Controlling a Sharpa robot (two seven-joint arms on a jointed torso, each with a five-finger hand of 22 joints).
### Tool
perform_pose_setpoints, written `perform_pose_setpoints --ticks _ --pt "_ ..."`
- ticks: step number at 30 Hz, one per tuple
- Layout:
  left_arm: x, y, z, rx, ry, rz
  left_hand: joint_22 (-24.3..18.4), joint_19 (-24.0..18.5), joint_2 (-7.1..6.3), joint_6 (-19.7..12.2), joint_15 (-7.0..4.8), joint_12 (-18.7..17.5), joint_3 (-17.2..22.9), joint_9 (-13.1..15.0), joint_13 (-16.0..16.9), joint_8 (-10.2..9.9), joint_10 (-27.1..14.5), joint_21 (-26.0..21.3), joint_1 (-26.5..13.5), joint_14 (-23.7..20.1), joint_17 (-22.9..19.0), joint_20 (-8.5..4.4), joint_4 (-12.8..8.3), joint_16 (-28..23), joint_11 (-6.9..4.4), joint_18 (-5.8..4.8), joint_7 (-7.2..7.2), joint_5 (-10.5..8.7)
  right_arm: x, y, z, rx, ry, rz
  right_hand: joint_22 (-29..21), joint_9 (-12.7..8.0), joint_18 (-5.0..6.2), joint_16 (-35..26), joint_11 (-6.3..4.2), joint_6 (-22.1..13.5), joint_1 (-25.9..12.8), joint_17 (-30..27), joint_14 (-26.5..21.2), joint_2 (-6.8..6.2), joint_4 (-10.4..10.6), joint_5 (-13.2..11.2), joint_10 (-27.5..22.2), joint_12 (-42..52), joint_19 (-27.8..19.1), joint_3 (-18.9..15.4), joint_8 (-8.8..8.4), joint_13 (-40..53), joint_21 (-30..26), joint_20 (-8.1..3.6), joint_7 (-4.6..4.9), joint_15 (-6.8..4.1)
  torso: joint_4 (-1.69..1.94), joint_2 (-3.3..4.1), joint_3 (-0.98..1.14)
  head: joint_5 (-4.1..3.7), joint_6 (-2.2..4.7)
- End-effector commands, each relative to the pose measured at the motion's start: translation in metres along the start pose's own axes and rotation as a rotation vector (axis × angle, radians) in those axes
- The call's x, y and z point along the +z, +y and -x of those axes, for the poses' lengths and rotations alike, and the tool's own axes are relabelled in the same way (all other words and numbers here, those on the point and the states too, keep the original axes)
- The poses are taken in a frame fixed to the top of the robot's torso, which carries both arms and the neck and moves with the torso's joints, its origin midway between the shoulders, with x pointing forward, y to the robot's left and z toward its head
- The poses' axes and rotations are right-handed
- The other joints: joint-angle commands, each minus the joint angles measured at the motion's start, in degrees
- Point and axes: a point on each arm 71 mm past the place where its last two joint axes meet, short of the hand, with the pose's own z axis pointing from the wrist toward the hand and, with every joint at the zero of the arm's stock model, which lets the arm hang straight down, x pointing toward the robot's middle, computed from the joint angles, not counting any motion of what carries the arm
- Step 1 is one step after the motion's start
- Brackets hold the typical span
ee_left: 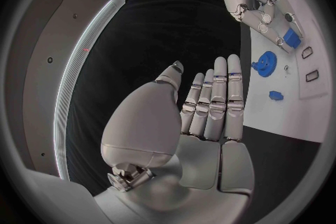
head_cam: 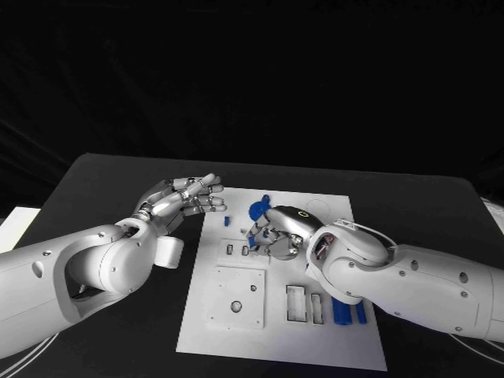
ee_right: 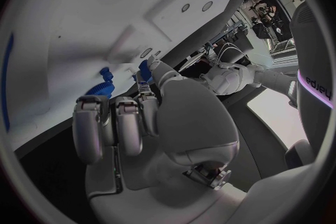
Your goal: Assemble the parts on the task board
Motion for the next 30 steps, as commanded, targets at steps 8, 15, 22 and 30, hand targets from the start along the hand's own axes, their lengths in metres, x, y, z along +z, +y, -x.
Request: perform_pose_setpoints --ticks 8,15,22,30 --pt "0.0008 -0.0004 -0.0024 -0.013 0.023 -0.005 -0.09 -0.34 0.34 -0.13 -0.06 -0.24 0.03 -0.04 -0.04 -0.18 -0.24 0.07 -0.03 -0.36 0.07 0.14 -0.41 -0.31 -0.01 -0.04 0.13 -0.13 -0.0001 -0.0001 -0.0104 -0.075 0.078 -0.012 5.87 1.50 -0.54 0.35 -0.19 1.79 -1.36 15.08 6.07 -0.19 0.68 0.23 0.63 -0.02 2.15 0.57 0.77 5.39 -0.16 -0.39 -1.28 -0.25 0.00 0.02 0.09 -0.21 -0.43" --pt "0.0008 -0.0002 -0.0029 -0.014 0.025 -0.004 -0.10 -0.39 0.35 -0.13 -0.05 -0.24 0.05 -0.04 -0.04 -0.18 -0.25 0.06 -0.04 -0.40 0.08 0.15 -0.44 -0.36 0.00 -0.04 0.14 -0.12 -0.0014 -0.0031 -0.0125 -0.096 0.098 -0.033 5.74 1.50 -0.52 0.35 -0.17 1.67 -1.99 15.08 6.07 -0.52 0.85 0.23 0.54 -0.21 2.10 0.49 0.68 5.30 -0.23 -0.38 -1.26 -0.24 -0.06 0.02 0.05 -0.29 -0.48" --pt "0.0008 -0.0001 -0.0029 -0.014 0.026 -0.002 -0.11 -0.41 0.35 -0.14 -0.05 -0.24 0.05 -0.04 -0.04 -0.18 -0.25 0.05 -0.05 -0.41 0.09 0.15 -0.45 -0.38 0.00 -0.04 0.14 -0.12 -0.0024 -0.0041 -0.0125 -0.118 0.094 -0.042 5.56 1.46 -0.48 0.35 -0.12 1.39 -2.33 15.07 6.07 -1.23 0.70 0.24 0.37 -0.52 2.02 0.39 0.49 5.15 -0.33 -0.37 -1.16 -0.21 -0.03 -0.01 0.05 -0.41 -0.52" --pt "0.0007 0.0000 -0.0029 -0.015 0.027 -0.001 -0.11 -0.41 0.35 -0.14 -0.05 -0.24 0.05 -0.04 -0.04 -0.18 -0.25 0.05 -0.05 -0.41 0.09 0.15 -0.45 -0.38 0.00 -0.04 0.14 -0.12 -0.0027 -0.0041 -0.0116 -0.142 0.074 -0.048 5.23 1.08 -0.42 0.24 0.48 -0.24 -3.56 14.88 6.02 -2.90 0.89 0.42 -0.29 -1.72 1.89 -0.01 -0.54 4.52 -0.53 -0.10 -0.40 0.22 -0.01 0.02 0.05 -0.58 -0.45"
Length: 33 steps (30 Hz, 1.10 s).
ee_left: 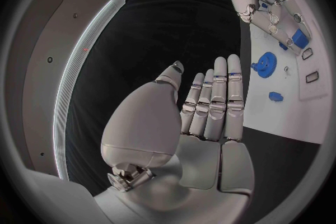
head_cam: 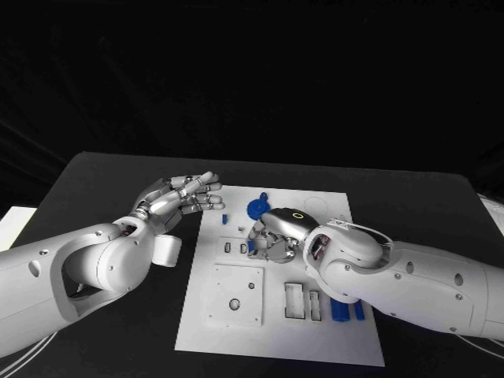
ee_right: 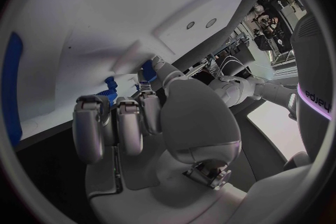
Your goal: Assemble the parts on the task board
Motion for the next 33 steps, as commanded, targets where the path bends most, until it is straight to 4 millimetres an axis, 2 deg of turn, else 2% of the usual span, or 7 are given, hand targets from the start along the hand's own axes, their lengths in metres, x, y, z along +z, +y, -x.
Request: perform_pose_setpoints --ticks 1,11,19,27,30,32,33 --pt "0.0003 -0.0004 -0.0026 -0.012 0.023 -0.003 -0.09 -0.41 0.35 -0.14 -0.05 -0.24 -0.10 -0.04 -0.04 -0.18 -0.25 0.05 -0.05 -0.41 0.05 0.15 -0.30 -0.38 0.01 -0.04 0.14 -0.12 -0.0018 -0.0054 -0.0067 -0.048 0.029 -0.040 5.23 0.97 -0.48 0.24 0.56 -1.03 -0.28 14.89 6.03 -0.90 0.05 0.42 -0.42 -0.54 1.88 -0.37 -0.81 6.48 -0.31 -0.04 0.22 0.30 0.00 0.00 0.01 -0.06 0.08" --pt "0.0003 -0.0001 -0.0028 -0.013 0.025 0.000 -0.09 -0.41 0.35 -0.14 -0.05 -0.24 -0.10 -0.04 -0.04 -0.18 -0.25 0.05 -0.05 -0.41 0.05 0.15 -0.30 -0.38 0.01 -0.04 0.14 -0.12 -0.0016 -0.0039 -0.0054 -0.057 -0.001 -0.037 4.91 0.20 -0.42 0.23 1.52 -3.58 -1.45 14.87 6.02 -2.91 0.52 0.62 -2.13 -3.73 1.74 -0.64 -2.25 4.59 -0.52 0.69 1.32 1.13 0.01 -0.01 0.02 -0.19 0.04" --pt "0.0003 0.0001 -0.0029 -0.013 0.025 0.001 -0.09 -0.41 0.35 -0.14 -0.05 -0.24 -0.10 -0.04 -0.04 -0.18 -0.25 0.05 -0.05 -0.41 0.05 0.15 -0.30 -0.38 0.01 -0.04 0.14 -0.12 -0.0014 -0.0030 -0.0051 -0.058 -0.010 -0.035 4.75 -0.03 -0.38 0.18 1.73 -4.01 -2.09 14.79 6.00 -3.67 1.03 0.38 -2.49 -4.34 1.66 -0.96 -2.30 4.16 -0.62 0.97 1.48 1.34 -0.02 0.00 0.03 -0.35 0.02" --pt "0.0003 0.0002 -0.0028 -0.013 0.026 0.003 -0.10 -0.47 0.36 -0.17 -0.04 -0.26 -0.07 -0.04 -0.05 -0.20 -0.30 0.05 -0.07 -0.41 0.11 0.17 -0.35 -0.43 0.03 -0.02 0.17 -0.12 -0.0016 -0.0015 -0.0049 -0.055 -0.019 -0.029 4.65 -0.28 -0.34 0.12 1.81 -4.40 -3.59 14.68 5.97 -5.16 2.37 0.72 -2.77 -4.77 1.62 -2.64 -2.17 3.75 -0.71 1.17 1.48 1.48 -0.01 0.02 0.02 -0.42 0.04" --pt "0.0003 0.0003 -0.0027 -0.013 0.026 0.004 -0.10 -0.47 0.36 -0.17 -0.04 -0.26 -0.07 -0.04 -0.05 -0.20 -0.30 0.05 -0.07 -0.41 0.11 0.17 -0.35 -0.43 0.03 -0.02 0.17 -0.12 -0.0021 -0.0001 -0.0032 -0.047 -0.047 -0.019 4.46 -0.45 -0.31 0.08 1.88 -4.94 -4.82 14.62 5.96 -6.22 3.98 -1.02 -3.18 -5.43 1.54 -4.76 -2.20 3.23 -0.82 1.24 1.51 1.52 0.01 0.01 0.04 -0.48 0.04" --pt "0.0003 0.0004 -0.0024 -0.013 0.025 0.006 -0.10 -0.47 0.36 -0.17 -0.04 -0.26 -0.07 -0.04 -0.05 -0.20 -0.30 0.05 -0.07 -0.41 0.11 0.17 -0.35 -0.43 0.03 -0.02 0.17 -0.12 -0.0033 0.0020 -0.0007 -0.035 -0.088 0.001 4.14 -0.68 -0.25 0.10 2.21 -6.31 -5.00 14.66 5.97 -7.25 6.31 -1.82 -4.16 -7.05 1.40 -8.38 -2.32 2.07 -1.02 1.42 1.81 1.72 0.01 -0.01 0.06 -0.50 0.11" --pt "0.0004 0.0005 -0.0022 -0.013 0.025 0.007 -0.10 -0.48 0.36 -0.18 -0.04 -0.26 -0.07 -0.04 -0.05 -0.20 -0.31 0.05 -0.08 -0.40 0.12 0.17 -0.36 -0.44 0.03 -0.02 0.17 -0.12 -0.0040 0.0029 0.0005 -0.029 -0.107 0.011 4.03 -0.69 -0.25 0.09 2.56 -7.39 -3.83 14.64 5.96 -7.09 8.19 -1.76 -4.38 -7.23 1.35 -11.01 -2.14 1.81 -1.10 1.71 2.05 1.89 0.01 -0.03 0.06 -0.51 0.13"
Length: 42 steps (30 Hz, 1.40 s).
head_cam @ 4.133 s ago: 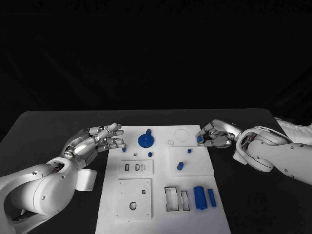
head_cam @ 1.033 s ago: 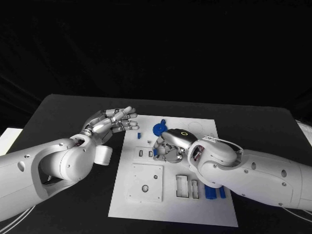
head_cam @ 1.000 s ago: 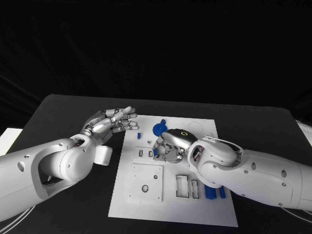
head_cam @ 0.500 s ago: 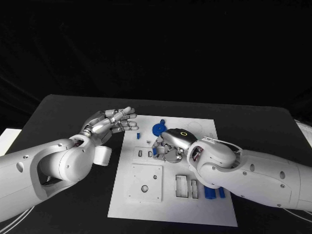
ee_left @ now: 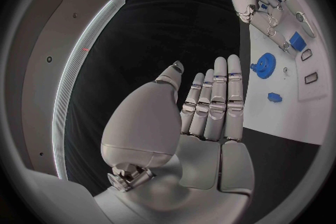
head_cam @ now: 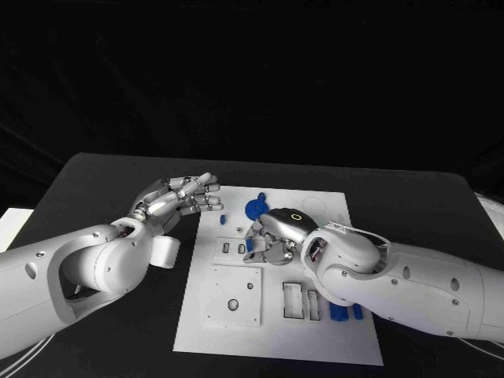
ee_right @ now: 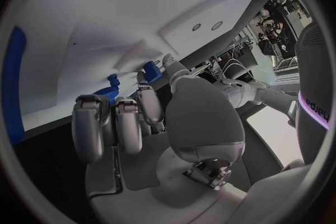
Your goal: Assemble the parts on the task board
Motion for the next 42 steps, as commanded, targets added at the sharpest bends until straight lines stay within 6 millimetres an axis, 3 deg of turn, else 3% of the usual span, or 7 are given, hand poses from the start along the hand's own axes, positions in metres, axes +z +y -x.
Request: perform_pose_setpoints --ticks 1,12,16,19,24,30,42 --pt "0.001 0.000 -0.002 -0.009 0.020 0.001 -0.09 -0.27 0.36 -0.19 -0.05 -0.26 -0.06 -0.05 -0.05 -0.20 -0.32 0.06 -0.08 -0.38 0.08 -0.04 -0.38 -0.16 0.03 -0.01 0.17 -0.12 -0.002 0.002 0.005 0.011 -0.083 0.027 3.91 -0.26 -0.20 0.10 0.44 -2.21 1.79 14.63 5.95 -0.60 3.89 -0.28 -0.63 -0.69 1.40 -5.26 -0.38 1.66 -0.48 0.70 0.54 0.90 0.03 -0.03 0.03 -0.03 0.10" --pt "0.004 0.004 0.003 0.115 0.041 0.048 5.29 10.62 -0.22 3.22 -5.18 3.37 0.01 0.33 2.21 0.57 9.97 10.75 -2.48 16.50 10.92 -4.56 0.04 13.53 -4.23 0.28 -3.22 -0.15 -0.021 0.002 0.030 0.133 -0.285 0.170 3.52 -0.16 -0.12 0.07 0.74 -3.13 6.18 14.59 5.94 -0.78 9.02 -0.14 -0.71 -0.34 1.26 -8.37 -0.20 1.41 -0.72 1.05 0.87 1.12 -0.03 -0.21 0.08 0.33 0.34" --pt "0.006 0.010 0.006 0.208 0.053 0.121 25.48 18.67 -2.17 5.00 -7.65 9.02 -0.20 0.79 6.78 0.68 17.59 30.32 -2.87 20.74 51.83 -7.39 0.17 57.86 -6.55 -2.02 -5.29 -0.39 -0.031 -0.008 0.046 0.231 -0.263 0.203 1.74 -0.11 0.24 -0.88 0.75 -3.09 7.57 13.06 5.54 0.61 8.77 -0.41 -1.36 -1.20 0.45 -7.98 -0.12 0.76 -1.70 1.07 0.87 1.12 -0.16 -0.54 0.25 0.60 0.48" --pt "0.007 0.019 0.007 0.305 0.086 0.243 41.14 20.23 -2.05 5.86 -7.81 18.04 -0.36 1.71 15.51 1.60 16.74 43.24 -3.42 21.08 66.81 -7.91 0.55 72.71 -7.33 -3.94 -6.68 -0.14 -0.039 -0.026 0.063 0.348 -0.236 0.164 0.06 -0.10 0.59 -1.78 0.75 -3.23 8.97 11.70 5.17 1.67 8.21 0.85 -2.22 -2.44 -0.31 -7.59 -0.12 -0.12 -2.66 1.06 0.89 1.10 -0.32 -0.99 0.40 0.79 0.47" --pt "0.013 0.028 0.007 0.561 0.171 0.469 47.73 20.60 -1.49 6.63 -8.40 37.45 -4.71 4.07 33.92 5.08 13.68 48.59 -9.88 22.13 72.53 -8.05 6.48 78.09 -8.15 -4.53 -6.96 -0.54 -0.054 -0.061 0.099 0.449 -0.261 0.076 -0.34 -0.05 0.66 -2.01 0.68 -3.10 9.37 11.39 5.09 2.42 7.86 1.67 -2.35 -2.57 -0.48 -7.67 -0.01 -0.30 -2.94 1.01 0.83 1.04 -0.56 -1.89 0.79 1.22 0.20" --pt "0.028 0.024 0.004 0.884 0.208 0.649 57.12 24.08 -0.32 7.01 -9.46 56.05 -10.72 9.80 52.25 12.21 14.31 54.44 -14.31 22.41 73.49 -9.06 9.46 78.96 -9.39 -6.06 -8.52 -7.91 -0.065 -0.100 0.129 0.472 -0.317 -0.028 -0.38 0.00 0.67 -2.06 0.62 -2.94 9.49 11.34 5.09 2.72 7.65 2.28 -2.33 -2.55 -0.47 -7.85 0.09 -0.35 -2.99 0.97 0.76 0.98 -0.68 -2.90 1.20 1.48 -0.28" --pt "0.069 0.015 -0.022 1.217 0.194 0.788 65.81 26.84 2.24 0.13 -10.18 63.40 -15.75 24.29 59.87 25.43 14.85 59.26 -11.63 22.41 73.49 -9.72 9.29 78.96 -10.22 -7.54 -9.60 -8.09 -0.071 -0.130 0.140 0.475 -0.342 -0.115 -0.68 0.04 0.72 -2.29 0.49 -2.77 10.20 11.06 5.03 3.03 6.80 3.39 -2.38 -2.69 -0.54 -8.21 0.19 -0.60 -3.21 0.85 0.65 0.85 -0.56 -3.77 1.80 1.78 -1.25"
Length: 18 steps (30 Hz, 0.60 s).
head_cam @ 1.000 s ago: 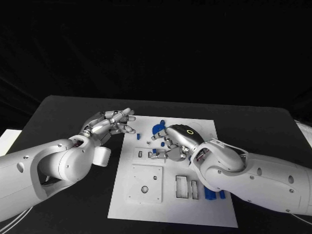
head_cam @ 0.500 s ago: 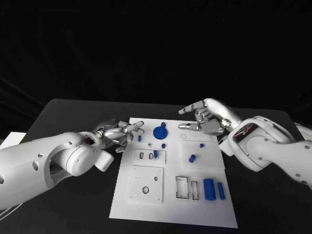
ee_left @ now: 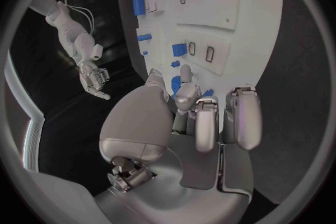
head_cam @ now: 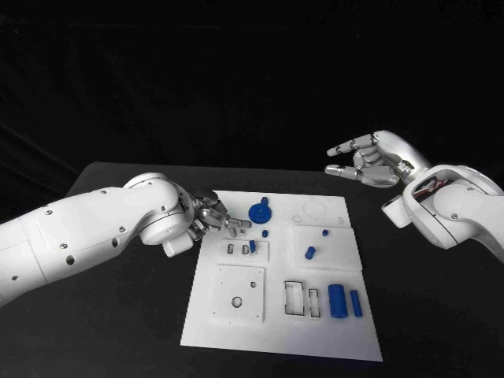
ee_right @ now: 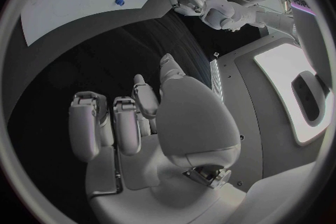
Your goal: Assemble the parts on the task board
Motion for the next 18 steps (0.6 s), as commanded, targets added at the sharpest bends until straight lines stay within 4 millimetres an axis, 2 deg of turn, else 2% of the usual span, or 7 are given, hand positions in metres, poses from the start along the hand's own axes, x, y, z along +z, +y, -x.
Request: perform_pose_setpoints --ticks 1,3,4,7,11,16,18 --pt "0.003 0.001 0.003 0.160 -0.015 0.133 1.02 1.93 0.41 -0.71 -0.32 0.48 -0.84 1.62 0.39 1.35 0.13 0.58 -0.34 6.04 15.06 -0.15 -0.01 0.17 -0.38 -0.68 -0.16 -0.10 0.001 -0.002 -0.002 0.034 0.023 -0.012 -0.13 0.09 0.72 -0.40 0.01 0.05 0.48 11.08 4.95 0.33 -0.44 0.37 -0.25 -0.24 -0.34 -0.09 0.20 -0.09 -0.36 -0.13 -0.40 0.16 -0.03 -0.30 0.24 0.13 -0.22" --pt "0.006 -0.005 0.003 0.176 -0.019 0.138 1.88 2.21 0.42 -0.99 -0.49 0.93 -1.62 3.05 0.87 2.56 0.42 1.04 -1.10 6.04 15.06 -0.22 0.10 0.17 -0.61 -0.85 -0.31 -0.19 0.001 -0.002 -0.002 0.033 0.024 -0.016 -0.13 0.10 0.72 -0.45 0.00 0.08 0.55 11.02 4.93 0.38 -0.56 0.64 -0.27 -0.27 -0.33 -0.16 0.22 -0.13 -0.37 -0.15 -0.41 0.15 -0.10 -0.30 0.31 0.25 -0.26" --pt "0.007 -0.008 0.002 0.183 -0.020 0.140 2.11 2.28 0.41 -1.12 -0.53 1.06 -1.90 3.54 1.00 2.96 0.50 1.17 -1.40 6.04 15.06 -0.28 0.12 0.17 -0.67 -0.88 -0.39 -0.21 0.001 -0.003 -0.002 0.032 0.025 -0.018 -0.13 0.10 0.72 -0.45 0.00 0.08 0.55 11.01 4.93 0.38 -0.57 0.67 -0.27 -0.28 -0.33 -0.17 0.22 -0.14 -0.38 -0.16 -0.42 0.15 -0.12 -0.25 0.28 0.30 -0.30" --pt "0.011 -0.016 0.001 0.205 -0.015 0.143 2.69 2.46 0.45 -1.63 -0.69 1.34 -2.59 4.83 1.32 3.91 0.67 1.48 -2.10 6.04 15.06 -0.44 0.15 0.17 -0.82 -0.99 -0.56 -0.26 0.002 -0.004 -0.001 0.030 0.026 -0.025 -0.23 0.10 0.74 -0.48 -0.02 0.10 0.57 10.98 4.93 0.43 -0.66 0.94 -0.24 -0.24 -0.37 -0.26 0.22 -0.14 -0.44 -0.17 -0.42 0.13 0.00 -0.25 0.27 0.13 -0.55" --pt "0.015 -0.023 0.000 0.231 -0.004 0.147 2.97 2.54 0.53 -1.91 -0.73 1.48 -2.81 5.38 1.48 4.27 0.76 1.63 -2.29 6.04 15.06 -0.50 0.15 0.17 -0.88 -1.04 -0.61 -0.26 0.003 -0.006 -0.001 0.029 0.026 -0.031 -0.22 0.10 0.73 -0.50 -0.03 0.11 0.56 10.96 4.92 0.46 -0.71 1.13 -0.25 -0.27 -0.35 -0.33 0.23 -0.17 -0.44 -0.19 -0.43 0.12 -0.03 -0.21 0.24 0.33 -0.69" --pt "0.021 -0.032 -0.003 0.269 0.011 0.151 3.30 2.62 1.09 -2.40 -0.74 1.60 -2.63 6.30 1.63 4.83 0.80 1.81 -1.48 6.04 15.06 -0.52 -0.04 0.17 -0.89 -1.10 -0.63 -0.10 0.003 -0.009 -0.001 0.027 0.027 -0.039 -0.49 0.10 0.78 -0.63 -0.04 0.09 0.32 10.79 4.89 0.55 -0.74 1.94 -0.32 -0.40 -0.44 -0.68 0.21 -0.33 -0.62 -0.22 -0.44 0.09 0.11 -0.12 0.15 0.24 -0.90" --pt "0.022 -0.035 -0.006 0.280 0.019 0.150 3.34 2.63 1.16 -2.48 -0.74 1.61 -2.60 6.46 1.64 4.92 0.80 1.82 -1.33 6.04 15.06 -0.52 -0.05 0.17 -0.89 -1.10 -0.63 -0.07 0.004 -0.009 -0.001 0.026 0.027 -0.042 -0.53 0.09 0.79 -0.64 -0.04 0.09 0.28 10.78 4.89 0.56 -0.73 2.04 -0.32 -0.40 -0.45 -0.73 0.21 -0.34 -0.64 -0.22 -0.44 0.09 0.01 -0.08 0.15 0.33 -0.93"
